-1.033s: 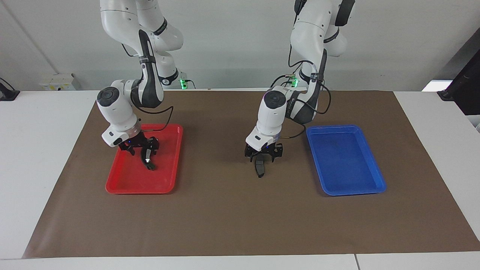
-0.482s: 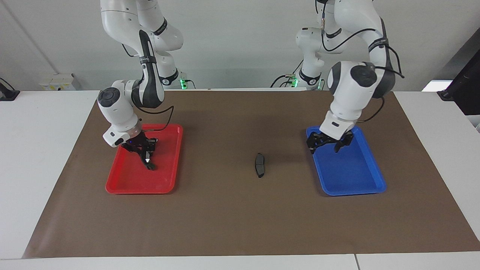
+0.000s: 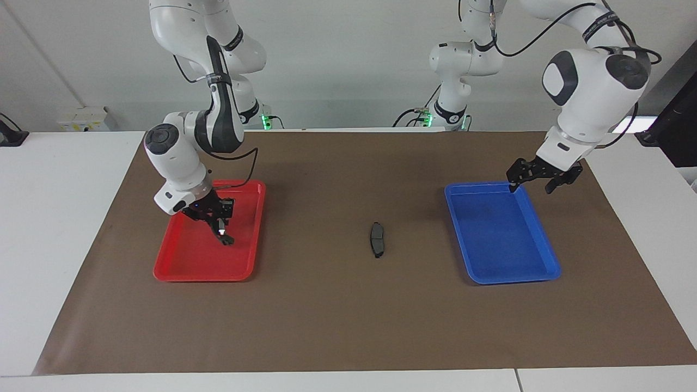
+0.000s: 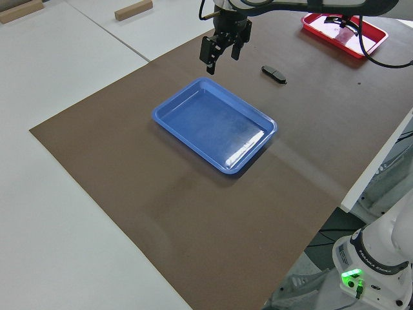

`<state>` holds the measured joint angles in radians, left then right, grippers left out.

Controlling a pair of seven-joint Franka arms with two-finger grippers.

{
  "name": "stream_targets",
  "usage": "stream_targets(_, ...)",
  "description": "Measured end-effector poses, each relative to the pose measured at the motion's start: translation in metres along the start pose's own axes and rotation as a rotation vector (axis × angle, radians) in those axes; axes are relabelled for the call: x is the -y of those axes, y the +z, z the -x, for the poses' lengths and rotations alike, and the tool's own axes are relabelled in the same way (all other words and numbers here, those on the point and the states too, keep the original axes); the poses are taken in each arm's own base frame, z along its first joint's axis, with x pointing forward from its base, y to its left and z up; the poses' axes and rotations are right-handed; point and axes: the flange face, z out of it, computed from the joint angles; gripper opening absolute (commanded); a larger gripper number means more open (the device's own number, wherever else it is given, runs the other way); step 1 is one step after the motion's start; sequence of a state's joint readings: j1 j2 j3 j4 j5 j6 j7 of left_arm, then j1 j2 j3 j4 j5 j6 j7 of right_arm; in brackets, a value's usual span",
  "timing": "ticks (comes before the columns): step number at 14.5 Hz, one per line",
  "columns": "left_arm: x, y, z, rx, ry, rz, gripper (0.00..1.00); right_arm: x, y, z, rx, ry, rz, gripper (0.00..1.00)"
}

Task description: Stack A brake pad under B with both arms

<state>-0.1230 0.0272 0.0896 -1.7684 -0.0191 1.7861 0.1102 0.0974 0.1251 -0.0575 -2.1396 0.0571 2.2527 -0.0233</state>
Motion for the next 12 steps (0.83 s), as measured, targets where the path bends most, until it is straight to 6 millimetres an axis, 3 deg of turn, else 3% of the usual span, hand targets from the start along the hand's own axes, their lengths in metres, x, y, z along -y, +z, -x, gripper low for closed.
stream_targets(3, 0.012, -0.039, 0.006, 0.018, 0.018, 0.003, 0.98, 0.051, -0.037, -0.018, -0.008, 0.034, -0.004, 0.00)
stream_targets(6, 0.010, -0.065, 0.010, 0.034, 0.022, 0.005, 0.99, 0.114, -0.051, -0.024, -0.025, 0.054, -0.008, 0.00)
stream_targets(12, 0.027, -0.060, 0.018, 0.087, -0.006, 0.015, 0.99, 0.248, -0.050, -0.040, -0.019, 0.103, -0.005, 0.00)
